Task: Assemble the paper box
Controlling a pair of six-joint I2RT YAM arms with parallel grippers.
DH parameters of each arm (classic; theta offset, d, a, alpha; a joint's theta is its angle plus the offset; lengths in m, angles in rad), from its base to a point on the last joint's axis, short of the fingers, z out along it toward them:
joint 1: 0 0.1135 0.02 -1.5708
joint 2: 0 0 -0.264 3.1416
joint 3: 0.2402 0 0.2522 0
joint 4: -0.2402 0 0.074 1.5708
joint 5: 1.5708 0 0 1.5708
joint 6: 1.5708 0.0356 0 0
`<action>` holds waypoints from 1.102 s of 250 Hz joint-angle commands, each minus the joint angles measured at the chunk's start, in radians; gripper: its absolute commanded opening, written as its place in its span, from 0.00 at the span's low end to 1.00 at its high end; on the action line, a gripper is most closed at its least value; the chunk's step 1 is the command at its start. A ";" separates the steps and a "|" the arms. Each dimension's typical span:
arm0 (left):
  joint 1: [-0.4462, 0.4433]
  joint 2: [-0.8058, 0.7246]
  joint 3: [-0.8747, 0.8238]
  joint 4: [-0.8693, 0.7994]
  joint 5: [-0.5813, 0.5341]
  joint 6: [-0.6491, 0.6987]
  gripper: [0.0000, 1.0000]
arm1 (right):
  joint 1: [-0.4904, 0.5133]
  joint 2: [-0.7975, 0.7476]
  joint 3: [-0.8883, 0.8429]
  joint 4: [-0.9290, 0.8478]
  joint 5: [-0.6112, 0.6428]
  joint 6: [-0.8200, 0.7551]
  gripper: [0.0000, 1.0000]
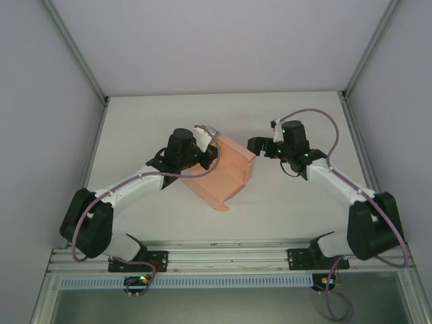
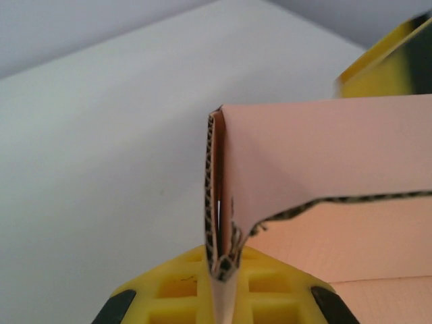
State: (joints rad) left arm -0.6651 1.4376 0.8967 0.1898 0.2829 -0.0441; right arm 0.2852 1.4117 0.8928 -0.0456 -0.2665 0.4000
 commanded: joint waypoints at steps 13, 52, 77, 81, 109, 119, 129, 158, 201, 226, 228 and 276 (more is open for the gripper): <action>-0.026 -0.009 0.012 0.048 0.067 -0.013 0.00 | 0.009 0.142 0.021 0.269 -0.344 0.063 1.00; -0.044 0.021 0.051 -0.004 -0.051 -0.033 0.00 | 0.048 0.187 0.040 0.372 -0.435 0.069 1.00; -0.055 0.056 0.095 -0.058 -0.153 -0.043 0.00 | 0.076 0.191 0.034 0.417 -0.480 0.061 1.00; -0.059 0.063 0.103 -0.068 -0.172 -0.046 0.00 | 0.083 0.193 0.035 0.418 -0.487 0.056 1.00; -0.083 0.118 0.167 -0.128 -0.280 -0.049 0.00 | 0.134 0.205 0.054 0.399 -0.489 0.004 1.00; -0.094 0.134 0.179 -0.132 -0.295 -0.038 0.00 | 0.148 0.217 0.060 0.400 -0.474 -0.003 1.00; -0.106 0.146 0.192 -0.141 -0.333 -0.039 0.00 | 0.156 0.229 0.065 0.405 -0.477 -0.003 1.00; -0.115 0.183 0.239 -0.193 -0.434 -0.074 0.00 | 0.161 0.249 0.057 0.478 -0.496 0.033 1.00; -0.151 0.206 0.264 -0.219 -0.611 -0.055 0.00 | 0.168 0.238 0.043 0.524 -0.501 0.038 1.00; -0.162 0.207 0.269 -0.228 -0.620 -0.032 0.00 | 0.166 0.236 0.040 0.524 -0.490 0.040 0.99; -0.162 0.207 0.267 -0.228 -0.616 -0.033 0.00 | 0.167 0.236 0.041 0.523 -0.490 0.040 1.00; -0.160 0.106 0.177 -0.183 -0.431 0.035 0.00 | 0.126 0.220 0.008 0.463 -0.409 0.063 1.00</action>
State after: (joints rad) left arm -0.8360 1.5745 1.1313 -0.0711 -0.2119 -0.0704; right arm 0.3496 1.6974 0.9184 0.3676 -0.4923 0.4484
